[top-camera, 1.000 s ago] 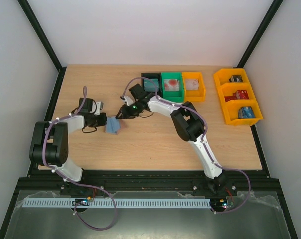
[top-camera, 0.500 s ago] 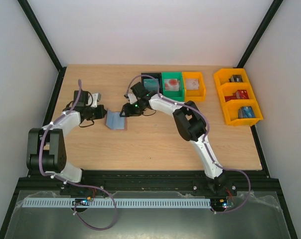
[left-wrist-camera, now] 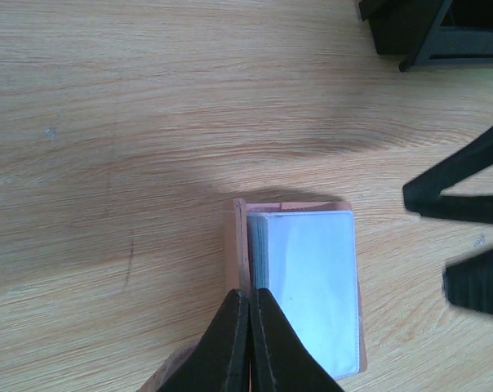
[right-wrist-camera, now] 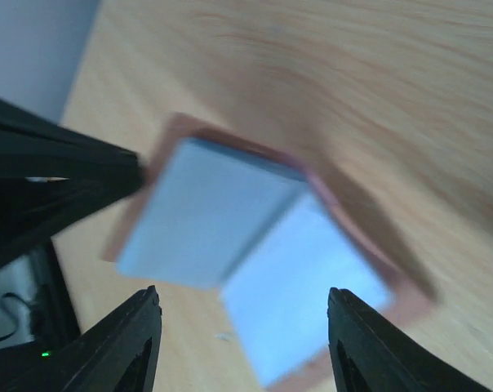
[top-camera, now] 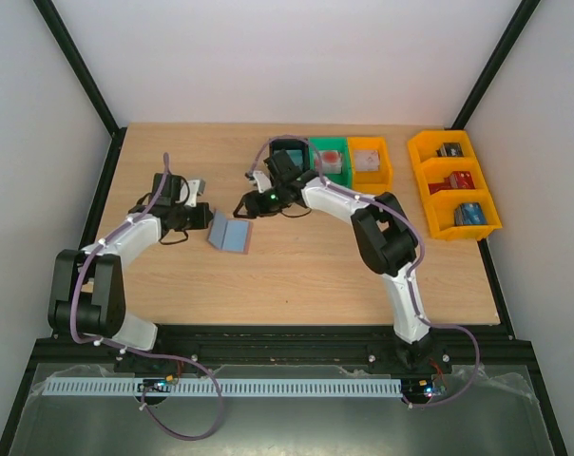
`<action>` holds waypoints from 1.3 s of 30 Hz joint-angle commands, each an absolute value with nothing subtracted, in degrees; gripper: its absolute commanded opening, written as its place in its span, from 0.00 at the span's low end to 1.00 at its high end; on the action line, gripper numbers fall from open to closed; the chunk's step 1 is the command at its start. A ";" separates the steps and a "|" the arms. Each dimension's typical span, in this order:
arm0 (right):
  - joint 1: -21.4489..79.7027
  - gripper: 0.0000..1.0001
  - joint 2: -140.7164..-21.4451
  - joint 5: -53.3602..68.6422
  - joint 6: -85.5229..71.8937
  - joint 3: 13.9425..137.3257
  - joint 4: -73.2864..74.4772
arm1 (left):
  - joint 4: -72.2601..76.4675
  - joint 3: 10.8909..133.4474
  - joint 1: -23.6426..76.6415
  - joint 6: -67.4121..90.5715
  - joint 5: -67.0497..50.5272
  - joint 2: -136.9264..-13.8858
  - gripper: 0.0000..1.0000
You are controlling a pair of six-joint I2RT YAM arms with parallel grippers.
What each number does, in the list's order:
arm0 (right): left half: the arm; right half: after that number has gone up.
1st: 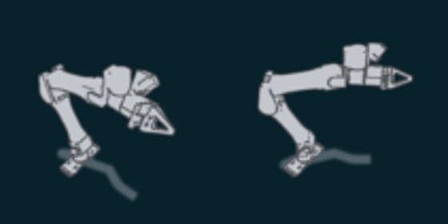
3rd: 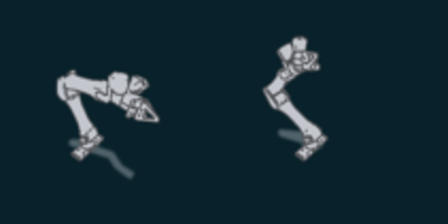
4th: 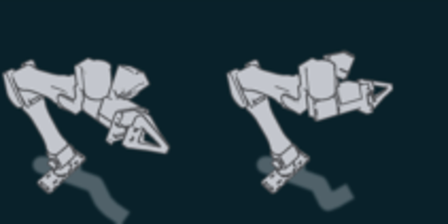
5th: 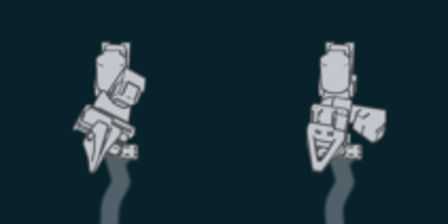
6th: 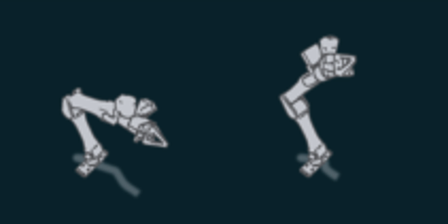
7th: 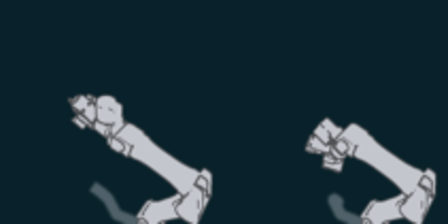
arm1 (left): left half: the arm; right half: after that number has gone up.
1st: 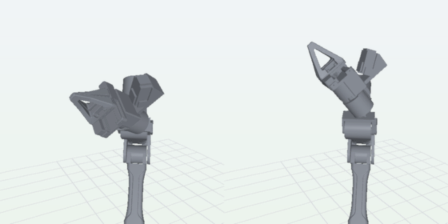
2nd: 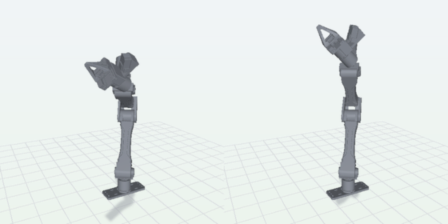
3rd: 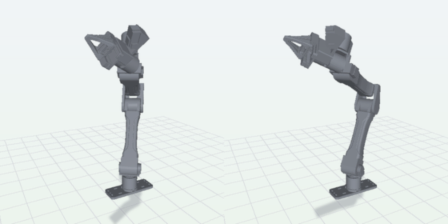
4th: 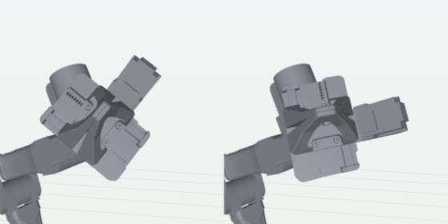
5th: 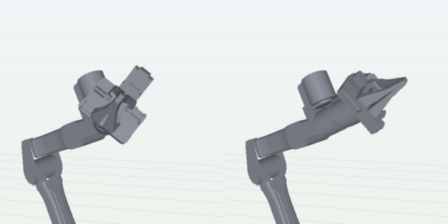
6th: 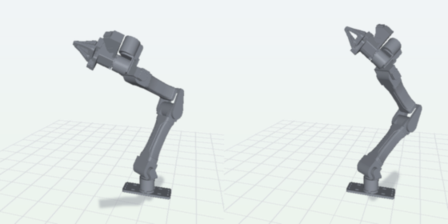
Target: Take the credit cards out of the card holder
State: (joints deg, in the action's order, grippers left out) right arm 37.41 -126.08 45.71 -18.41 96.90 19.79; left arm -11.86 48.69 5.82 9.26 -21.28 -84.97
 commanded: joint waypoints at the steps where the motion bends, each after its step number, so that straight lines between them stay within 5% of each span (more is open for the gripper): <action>1: 41.24 0.56 -126.31 53.15 -20.71 97.05 11.71 | -11.68 48.31 6.15 10.82 -20.21 -84.68 0.02; 11: 42.93 0.75 -133.26 54.28 -25.40 101.23 10.28 | -7.19 46.79 5.71 18.39 -25.23 -84.76 0.02; 21: 42.82 0.68 -138.07 39.86 -28.29 107.37 18.57 | -7.05 46.85 5.64 17.91 -26.83 -84.60 0.02; 25: 41.42 0.57 -137.77 36.03 -29.92 105.92 20.82 | -7.42 46.44 4.90 17.61 -25.58 -84.55 0.02; 31: 41.09 0.57 -140.04 29.77 -27.43 109.39 28.08 | -7.23 44.65 4.68 16.31 -21.60 -85.26 0.02; 32: 41.13 0.58 -140.35 30.17 -27.27 109.56 28.35 | -7.05 44.40 4.57 16.11 -21.15 -85.89 0.03; 35: 41.09 0.58 -141.27 31.63 -27.50 109.18 27.95 | -6.70 45.01 4.56 15.56 -21.05 -91.12 0.33; 39: 39.50 0.54 -143.05 37.09 -30.39 104.73 25.18 | -6.54 47.87 4.19 16.78 -24.03 -98.46 0.48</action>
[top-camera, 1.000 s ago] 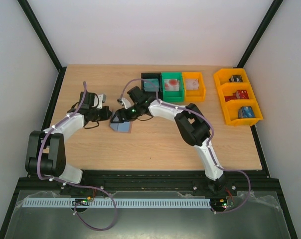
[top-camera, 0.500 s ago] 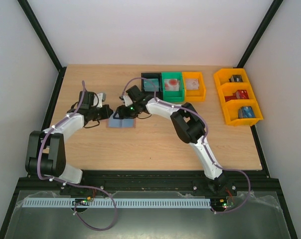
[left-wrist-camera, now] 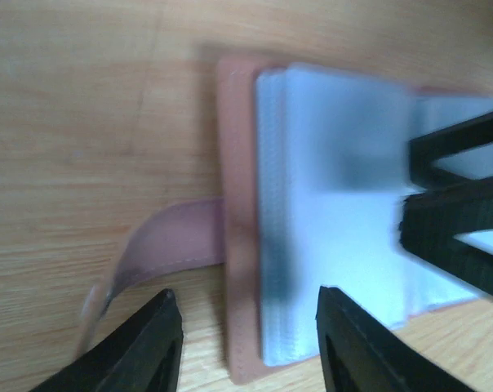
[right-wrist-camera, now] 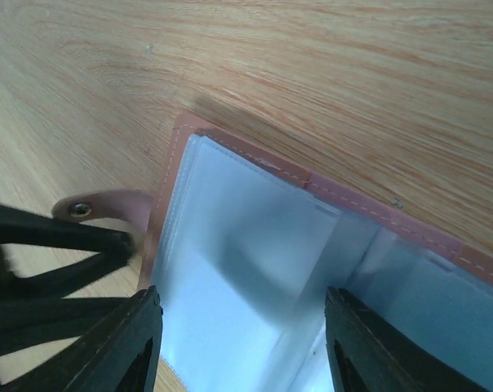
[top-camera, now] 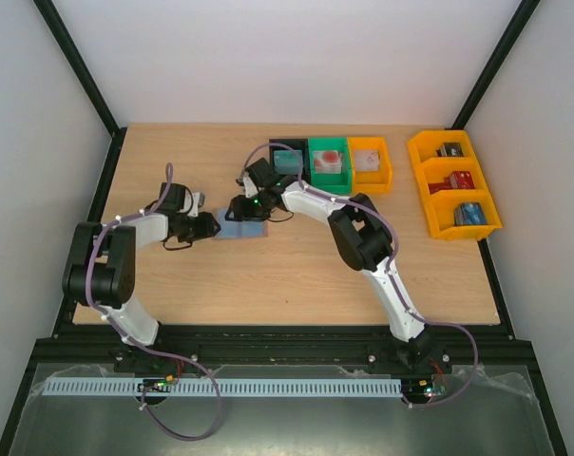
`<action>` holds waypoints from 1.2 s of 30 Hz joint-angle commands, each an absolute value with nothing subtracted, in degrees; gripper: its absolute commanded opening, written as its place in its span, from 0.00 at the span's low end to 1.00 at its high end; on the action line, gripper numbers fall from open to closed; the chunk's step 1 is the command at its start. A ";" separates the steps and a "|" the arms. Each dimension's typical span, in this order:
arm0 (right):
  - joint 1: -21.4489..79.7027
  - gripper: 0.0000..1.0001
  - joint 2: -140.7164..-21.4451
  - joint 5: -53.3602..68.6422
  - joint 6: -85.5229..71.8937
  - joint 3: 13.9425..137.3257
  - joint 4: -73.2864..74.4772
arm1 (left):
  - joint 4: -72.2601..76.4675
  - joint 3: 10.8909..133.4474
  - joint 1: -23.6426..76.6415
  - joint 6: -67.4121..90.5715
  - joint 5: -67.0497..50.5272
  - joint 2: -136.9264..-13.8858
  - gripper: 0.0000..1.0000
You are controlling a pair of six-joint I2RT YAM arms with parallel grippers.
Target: Take the credit cards out of the card holder
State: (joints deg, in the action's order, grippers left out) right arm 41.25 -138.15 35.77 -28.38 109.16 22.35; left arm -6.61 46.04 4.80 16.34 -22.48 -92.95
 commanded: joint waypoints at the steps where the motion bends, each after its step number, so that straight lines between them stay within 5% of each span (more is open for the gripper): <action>1: 39.05 0.53 -142.85 37.80 -31.13 103.19 23.77 | -5.08 47.72 4.07 17.26 -24.71 -99.01 0.54; 5: 38.67 0.51 -141.38 38.11 -29.90 100.12 21.18 | 0.38 46.37 4.19 19.57 -28.55 -100.95 0.68; 10: 38.67 0.50 -142.38 44.38 -31.37 100.14 17.58 | 3.25 47.16 6.32 19.36 -34.02 -102.29 0.61; 13: 38.67 0.50 -142.30 47.46 -31.77 100.66 15.63 | 4.98 47.85 6.05 20.83 -38.54 -101.56 0.47; 19: 38.50 0.56 -141.99 52.87 -36.09 100.35 8.78 | 7.71 49.21 4.67 23.80 -44.55 -98.31 0.03; 29: 36.21 0.62 -137.93 50.28 -37.89 103.61 9.66 | -3.16 48.76 4.17 15.07 -30.58 -96.59 0.02; 36: 33.38 0.67 -128.59 46.73 -30.14 102.51 15.73 | -0.77 47.62 4.89 18.68 -33.86 -95.87 0.02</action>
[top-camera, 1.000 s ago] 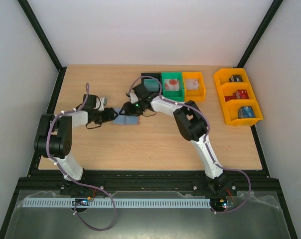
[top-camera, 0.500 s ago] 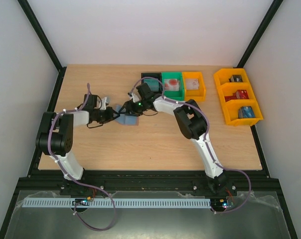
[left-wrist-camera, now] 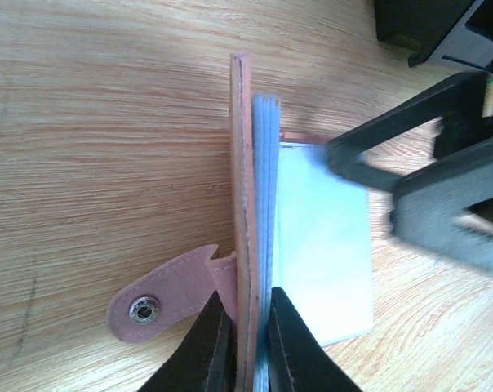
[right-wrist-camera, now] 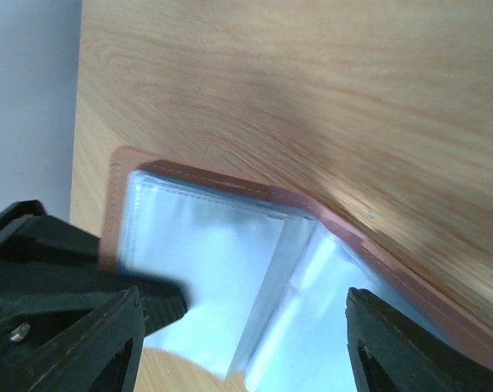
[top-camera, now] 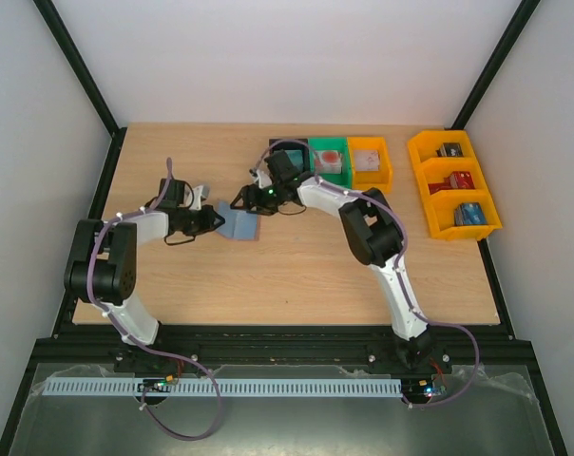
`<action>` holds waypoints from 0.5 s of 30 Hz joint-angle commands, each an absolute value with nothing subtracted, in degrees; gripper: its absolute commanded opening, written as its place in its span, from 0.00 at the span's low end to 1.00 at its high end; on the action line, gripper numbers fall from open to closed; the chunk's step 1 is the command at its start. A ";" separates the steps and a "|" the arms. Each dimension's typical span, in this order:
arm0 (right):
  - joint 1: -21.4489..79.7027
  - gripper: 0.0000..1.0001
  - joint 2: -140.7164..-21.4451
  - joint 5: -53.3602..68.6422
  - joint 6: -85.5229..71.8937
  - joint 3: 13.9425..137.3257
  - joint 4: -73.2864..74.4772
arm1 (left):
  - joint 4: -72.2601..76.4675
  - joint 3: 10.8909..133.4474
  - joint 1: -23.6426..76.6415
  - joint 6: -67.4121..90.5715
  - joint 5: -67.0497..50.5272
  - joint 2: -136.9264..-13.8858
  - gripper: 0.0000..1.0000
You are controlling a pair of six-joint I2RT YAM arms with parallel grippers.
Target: Take the credit cards out of the card holder
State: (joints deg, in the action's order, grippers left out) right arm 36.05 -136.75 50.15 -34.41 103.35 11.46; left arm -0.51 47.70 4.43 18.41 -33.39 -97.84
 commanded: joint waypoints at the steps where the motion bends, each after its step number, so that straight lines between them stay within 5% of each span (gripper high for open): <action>1: 32.32 0.67 -126.71 46.49 -29.84 101.17 15.33 | -0.57 47.56 4.98 18.78 -34.18 -95.93 0.02; 4: 29.13 0.69 -119.94 44.65 -27.99 96.86 14.20 | -0.49 47.59 5.39 18.74 -34.58 -96.06 0.02; 5: 27.84 0.71 -117.39 43.35 -27.08 95.35 13.85 | -0.78 47.63 5.44 18.72 -34.25 -95.89 0.12; 7: 24.55 0.74 -112.27 40.17 -25.86 91.47 12.62 | -2.15 47.85 5.26 18.53 -32.69 -94.94 0.52; 9: 20.52 0.87 -106.48 35.05 -25.11 84.56 9.95 | -4.52 48.19 4.20 17.67 -31.18 -93.45 0.76; 10: 18.00 0.98 -102.54 33.17 -25.31 81.70 8.18 | -6.19 48.39 3.42 17.01 -30.33 -92.54 0.84; 12: 12.76 0.99 -97.22 29.88 -26.46 75.63 4.84 | -9.42 48.43 1.24 15.19 -28.05 -89.78 0.98; 15: 5.66 0.99 -89.60 24.57 -26.71 67.35 0.55 | -12.96 48.25 -2.28 11.08 -24.68 -83.19 0.99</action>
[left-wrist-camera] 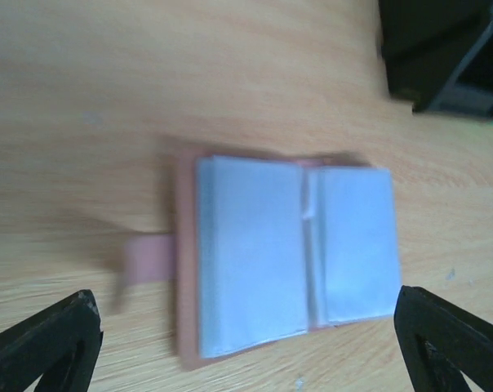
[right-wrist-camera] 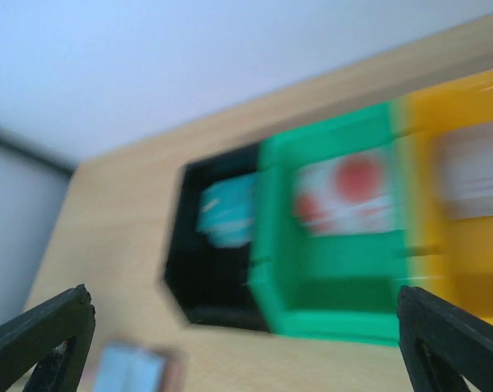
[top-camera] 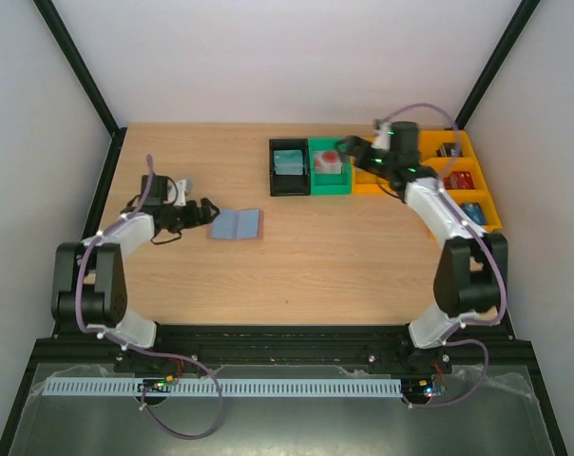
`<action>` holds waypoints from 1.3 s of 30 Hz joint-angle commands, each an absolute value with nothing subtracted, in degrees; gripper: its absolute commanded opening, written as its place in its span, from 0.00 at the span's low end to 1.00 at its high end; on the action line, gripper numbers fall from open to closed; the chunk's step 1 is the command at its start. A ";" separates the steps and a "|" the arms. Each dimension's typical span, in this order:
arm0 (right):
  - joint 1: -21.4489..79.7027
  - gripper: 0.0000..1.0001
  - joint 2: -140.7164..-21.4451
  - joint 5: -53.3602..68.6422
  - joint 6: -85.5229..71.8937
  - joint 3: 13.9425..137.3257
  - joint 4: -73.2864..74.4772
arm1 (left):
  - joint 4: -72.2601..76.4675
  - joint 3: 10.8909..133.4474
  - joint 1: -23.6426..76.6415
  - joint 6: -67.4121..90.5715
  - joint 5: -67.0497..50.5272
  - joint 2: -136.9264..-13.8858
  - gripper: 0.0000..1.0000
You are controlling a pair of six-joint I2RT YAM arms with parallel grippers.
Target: Take the credit cards out of the card holder
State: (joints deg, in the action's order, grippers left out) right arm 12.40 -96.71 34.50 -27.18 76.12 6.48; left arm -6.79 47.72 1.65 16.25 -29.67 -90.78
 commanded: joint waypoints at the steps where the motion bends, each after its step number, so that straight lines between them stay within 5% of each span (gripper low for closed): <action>1: 3.85 0.99 -86.98 21.86 -26.40 64.57 -1.13 | -13.29 48.41 -3.81 9.76 -23.63 -80.89 0.99; 9: -5.00 0.99 -65.47 -5.74 -19.82 32.38 -34.49 | 6.69 42.50 -7.88 8.24 -6.16 -69.75 0.99; 13: -5.01 0.99 -62.51 -5.50 -14.74 18.10 -50.10 | 21.03 35.79 -7.78 15.05 1.30 -69.51 0.99; 21: -5.01 0.99 -71.67 0.88 -14.62 8.54 -65.48 | 51.42 18.00 -7.34 3.32 -2.50 -71.17 0.99; 27: -5.01 0.99 -79.79 6.10 -11.33 9.63 -72.25 | 58.99 14.77 -2.62 10.74 16.86 -76.19 1.00; 30: -4.92 0.99 -87.97 10.51 -10.08 9.00 -82.54 | 66.13 13.36 -0.27 8.20 15.46 -80.31 0.99; 34: -4.40 0.99 -87.73 9.26 -9.59 9.99 -78.50 | 75.62 12.26 2.14 1.47 8.36 -87.34 0.99; 39: -4.27 0.99 -87.75 9.45 -9.40 10.13 -78.65 | 72.26 14.04 1.76 2.72 9.40 -87.54 0.99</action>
State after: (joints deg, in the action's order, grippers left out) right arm -4.54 -87.92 9.13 -11.03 9.32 -74.56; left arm 66.52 13.13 2.11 4.01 9.67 -87.55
